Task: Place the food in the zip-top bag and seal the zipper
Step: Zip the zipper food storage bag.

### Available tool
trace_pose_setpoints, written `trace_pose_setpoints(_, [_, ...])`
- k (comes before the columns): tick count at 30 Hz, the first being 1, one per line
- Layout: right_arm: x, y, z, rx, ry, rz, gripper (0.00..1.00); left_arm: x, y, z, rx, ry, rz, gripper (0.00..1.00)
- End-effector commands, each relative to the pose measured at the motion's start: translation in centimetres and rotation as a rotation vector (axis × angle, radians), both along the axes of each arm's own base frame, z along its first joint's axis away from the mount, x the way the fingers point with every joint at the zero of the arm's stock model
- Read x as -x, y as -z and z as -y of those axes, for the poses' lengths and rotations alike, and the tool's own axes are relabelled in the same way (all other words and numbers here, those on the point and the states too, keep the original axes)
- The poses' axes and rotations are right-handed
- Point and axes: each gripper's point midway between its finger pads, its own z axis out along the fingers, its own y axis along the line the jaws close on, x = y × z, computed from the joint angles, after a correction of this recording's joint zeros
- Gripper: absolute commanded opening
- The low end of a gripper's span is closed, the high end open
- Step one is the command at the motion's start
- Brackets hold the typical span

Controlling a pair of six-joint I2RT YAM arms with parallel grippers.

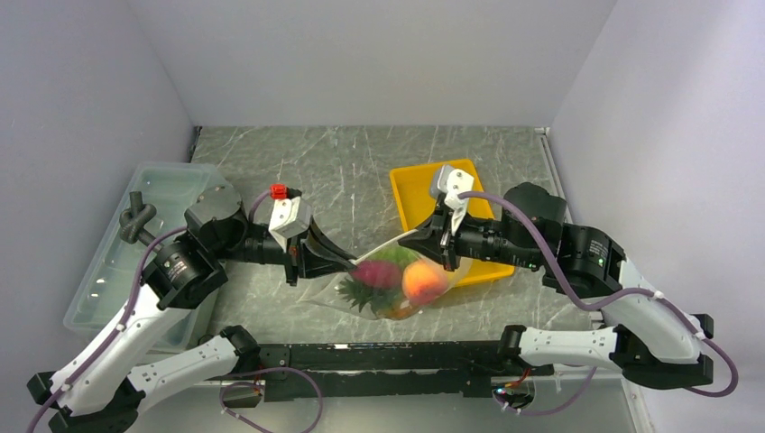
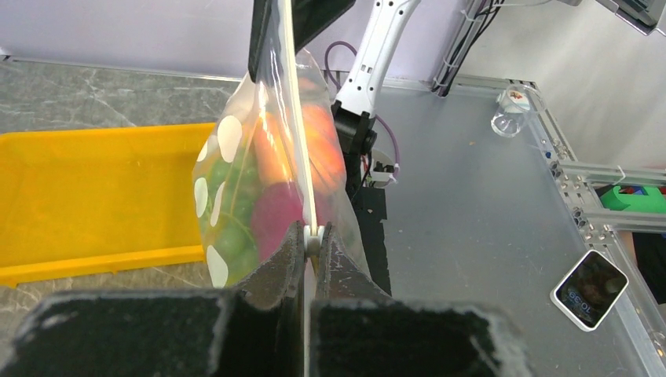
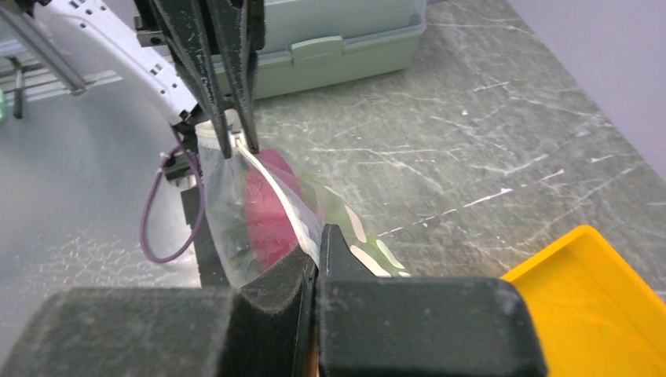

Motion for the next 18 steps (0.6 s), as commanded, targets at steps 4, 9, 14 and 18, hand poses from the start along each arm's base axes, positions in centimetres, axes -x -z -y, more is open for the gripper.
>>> trace_pose_setpoints(4, [-2.7,-6.8,3.5,-0.237,0.238,0.076,0.00,1.1,0.8,-0.7,-0.019,0.025,-0.010,0.00])
trace_pose_setpoints(9, [-3.4,-7.9,4.9,-0.288,0.318,0.078,0.00,1.1,0.8,-0.8,-0.020,0.020,-0.011,0.00])
trace_pose_setpoints(14, [-4.1,-8.5,6.1,-0.322,0.387,0.078,0.00,1.0,1.1,-1.1,-0.027,0.000,-0.008,0.00])
trace_pose_setpoints(18, [-4.8,-8.7,6.8,-0.336,0.442,0.080,0.00,0.5,1.4,-1.2,-0.033,-0.040,-0.009,0.00])
